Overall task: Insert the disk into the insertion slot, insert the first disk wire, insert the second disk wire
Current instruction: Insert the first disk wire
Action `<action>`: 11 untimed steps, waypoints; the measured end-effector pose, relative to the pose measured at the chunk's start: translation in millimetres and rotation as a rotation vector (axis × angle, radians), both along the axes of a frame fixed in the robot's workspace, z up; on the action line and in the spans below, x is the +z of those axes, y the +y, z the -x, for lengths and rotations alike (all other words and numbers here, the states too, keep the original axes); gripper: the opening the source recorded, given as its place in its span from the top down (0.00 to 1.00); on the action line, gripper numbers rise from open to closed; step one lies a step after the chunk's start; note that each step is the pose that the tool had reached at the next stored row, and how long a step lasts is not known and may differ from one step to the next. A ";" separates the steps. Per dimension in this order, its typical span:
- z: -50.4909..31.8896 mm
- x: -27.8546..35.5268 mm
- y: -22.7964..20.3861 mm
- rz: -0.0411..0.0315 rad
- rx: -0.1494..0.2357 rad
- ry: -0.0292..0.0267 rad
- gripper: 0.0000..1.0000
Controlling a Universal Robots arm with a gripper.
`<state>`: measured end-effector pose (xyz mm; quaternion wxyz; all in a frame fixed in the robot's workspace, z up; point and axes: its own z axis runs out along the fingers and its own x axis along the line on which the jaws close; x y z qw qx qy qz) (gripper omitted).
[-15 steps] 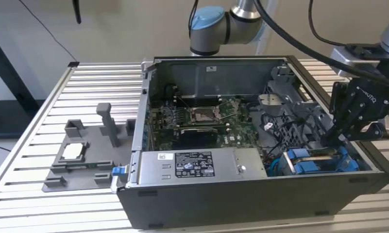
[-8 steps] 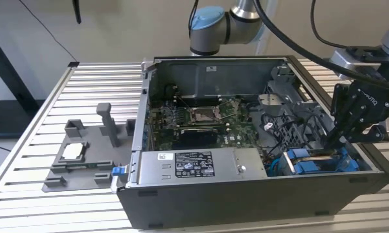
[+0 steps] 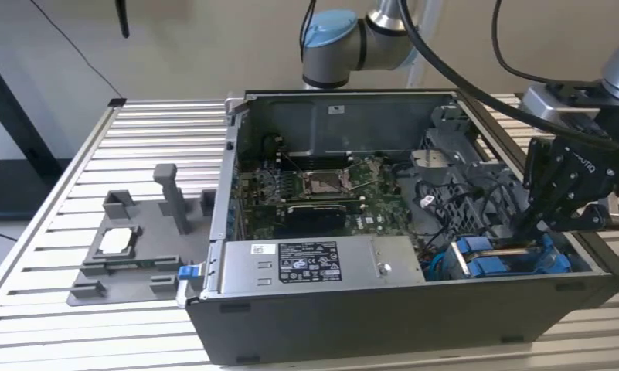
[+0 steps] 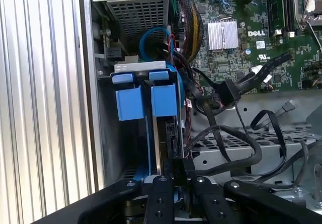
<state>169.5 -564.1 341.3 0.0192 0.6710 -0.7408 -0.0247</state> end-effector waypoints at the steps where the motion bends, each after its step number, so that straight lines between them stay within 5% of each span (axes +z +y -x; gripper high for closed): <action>1: 0.0 -0.3 0.4 -0.0002 0.000 0.0000 0.81; 11: 0.0 -1.6 1.4 -0.0003 0.008 -0.0095 0.81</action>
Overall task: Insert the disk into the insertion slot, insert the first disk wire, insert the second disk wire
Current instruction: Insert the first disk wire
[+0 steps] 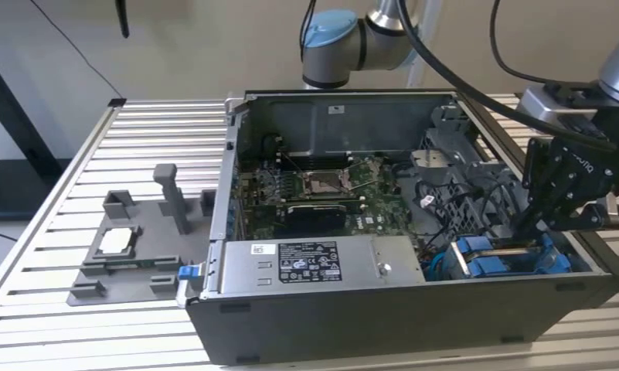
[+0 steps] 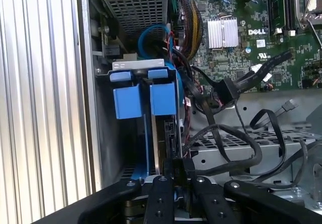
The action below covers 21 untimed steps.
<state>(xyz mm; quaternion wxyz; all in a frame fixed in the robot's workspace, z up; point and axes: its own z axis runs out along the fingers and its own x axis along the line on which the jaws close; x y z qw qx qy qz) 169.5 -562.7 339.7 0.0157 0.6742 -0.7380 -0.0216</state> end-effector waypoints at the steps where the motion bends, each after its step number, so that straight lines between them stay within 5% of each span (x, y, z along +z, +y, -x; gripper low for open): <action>1: 0.0 0.0 0.2 0.0000 0.001 -0.0012 0.81; 5: 0.0 -0.6 0.6 0.0001 0.007 -0.0050 0.81; 21: 0.6 -7.0 1.2 0.0001 0.018 -0.0054 0.81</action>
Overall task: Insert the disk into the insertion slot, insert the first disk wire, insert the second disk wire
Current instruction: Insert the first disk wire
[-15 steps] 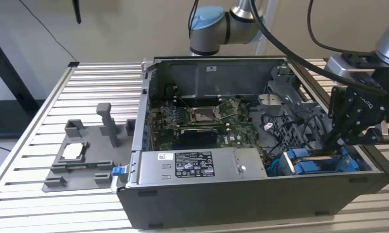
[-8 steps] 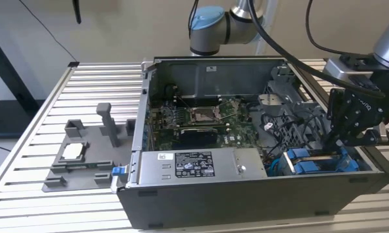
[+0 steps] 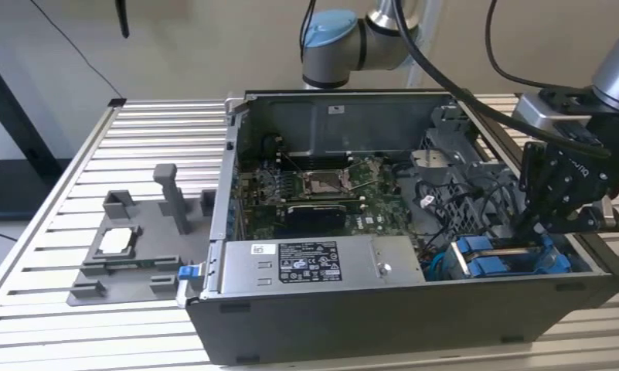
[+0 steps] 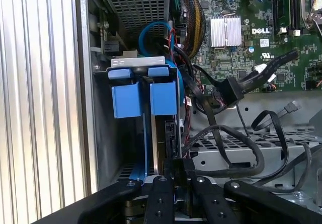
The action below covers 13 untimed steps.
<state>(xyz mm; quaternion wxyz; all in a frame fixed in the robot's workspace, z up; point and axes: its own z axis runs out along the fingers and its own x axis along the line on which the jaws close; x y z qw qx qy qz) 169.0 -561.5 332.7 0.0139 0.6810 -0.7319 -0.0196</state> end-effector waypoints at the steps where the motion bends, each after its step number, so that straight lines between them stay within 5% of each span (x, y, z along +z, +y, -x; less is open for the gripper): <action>1: 0.0 -0.5 0.1 -0.0014 0.000 0.0000 0.81; 6: 0.2 1.3 0.1 -0.0008 -0.002 0.0001 0.73; 13: 0.2 17.1 0.1 -0.0010 -0.006 0.0001 0.73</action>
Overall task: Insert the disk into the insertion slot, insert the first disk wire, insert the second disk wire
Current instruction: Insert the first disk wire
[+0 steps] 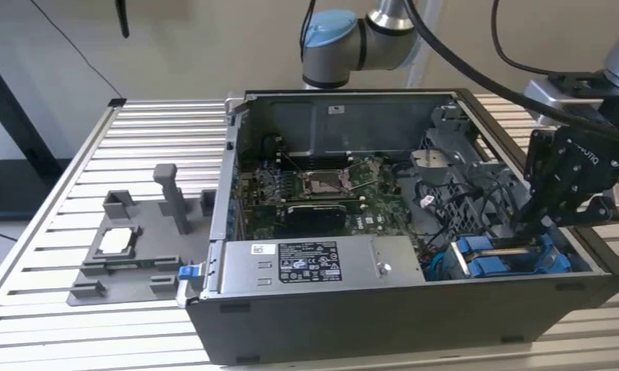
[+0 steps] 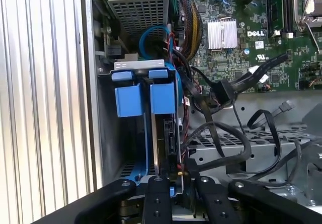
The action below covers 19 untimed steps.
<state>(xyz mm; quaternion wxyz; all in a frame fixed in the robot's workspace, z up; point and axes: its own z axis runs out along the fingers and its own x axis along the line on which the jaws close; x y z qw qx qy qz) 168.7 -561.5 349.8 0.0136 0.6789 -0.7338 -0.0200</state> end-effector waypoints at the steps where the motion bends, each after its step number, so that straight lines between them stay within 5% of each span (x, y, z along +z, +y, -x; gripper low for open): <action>1: 0.0 1.4 0.1 0.0002 0.000 0.0000 0.73; 6: 0.0 8.3 0.6 0.0001 0.000 0.0000 0.73; 19: 1.9 8.7 1.5 0.0000 -0.006 -0.0003 0.73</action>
